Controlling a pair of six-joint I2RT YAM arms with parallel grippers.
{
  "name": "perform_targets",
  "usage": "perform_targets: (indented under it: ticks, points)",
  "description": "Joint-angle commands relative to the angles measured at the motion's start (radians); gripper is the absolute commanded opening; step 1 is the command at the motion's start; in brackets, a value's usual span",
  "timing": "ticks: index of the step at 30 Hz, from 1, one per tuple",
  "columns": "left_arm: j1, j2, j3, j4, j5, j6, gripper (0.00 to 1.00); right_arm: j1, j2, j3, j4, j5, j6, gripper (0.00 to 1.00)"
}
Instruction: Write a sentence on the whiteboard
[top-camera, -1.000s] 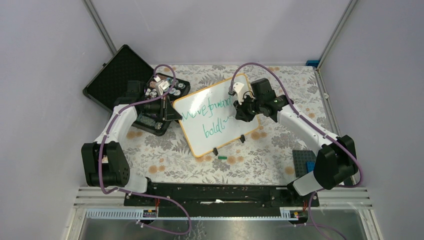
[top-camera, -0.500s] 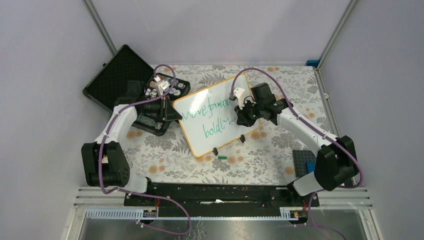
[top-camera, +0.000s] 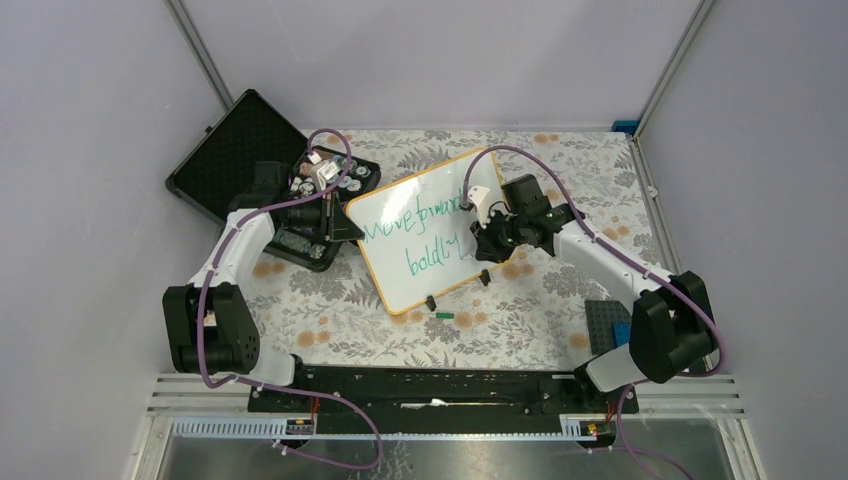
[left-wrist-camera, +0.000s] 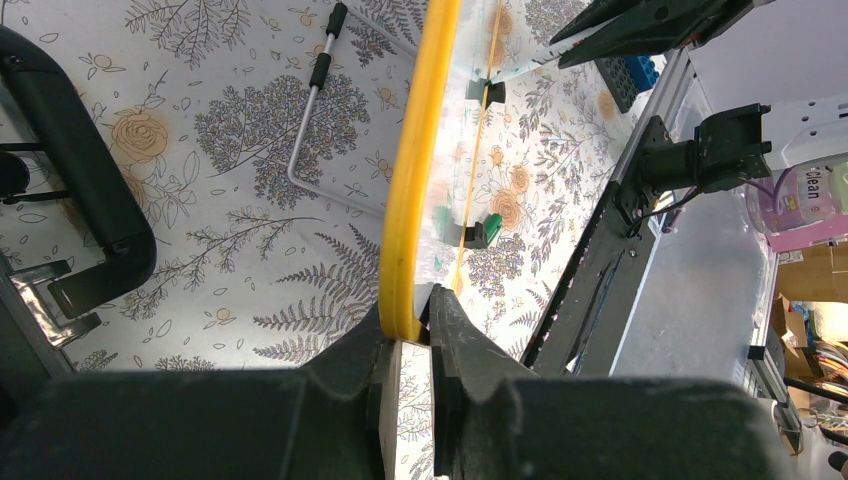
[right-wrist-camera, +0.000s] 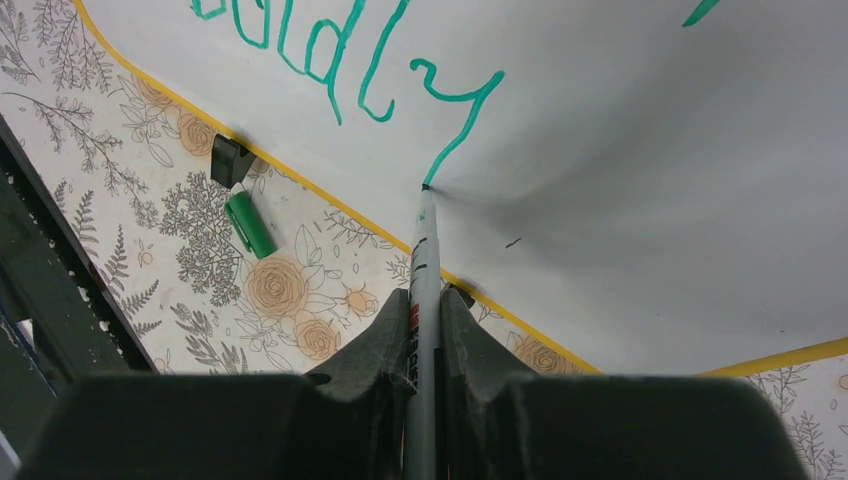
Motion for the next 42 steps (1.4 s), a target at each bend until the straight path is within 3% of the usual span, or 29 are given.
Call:
perform_targets:
  ticks: [1, 22, 31, 42]
  points:
    - [-0.012, 0.020, 0.002, 0.054, -0.088, 0.090, 0.00, 0.001, -0.030, -0.024, 0.022, -0.015, -0.017, 0.00]
    - [-0.013, 0.015, -0.001, 0.053, -0.092, 0.089, 0.00, 0.071, -0.018, -0.014, 0.023, -0.027, 0.004, 0.00]
    - [-0.012, 0.013, 0.003, 0.053, -0.094, 0.085, 0.00, 0.071, -0.043, 0.045, -0.019, -0.103, 0.008, 0.00]
    - [-0.012, 0.005, 0.004, 0.052, -0.089, 0.082, 0.14, 0.045, -0.060, 0.105, -0.105, -0.184, -0.019, 0.00]
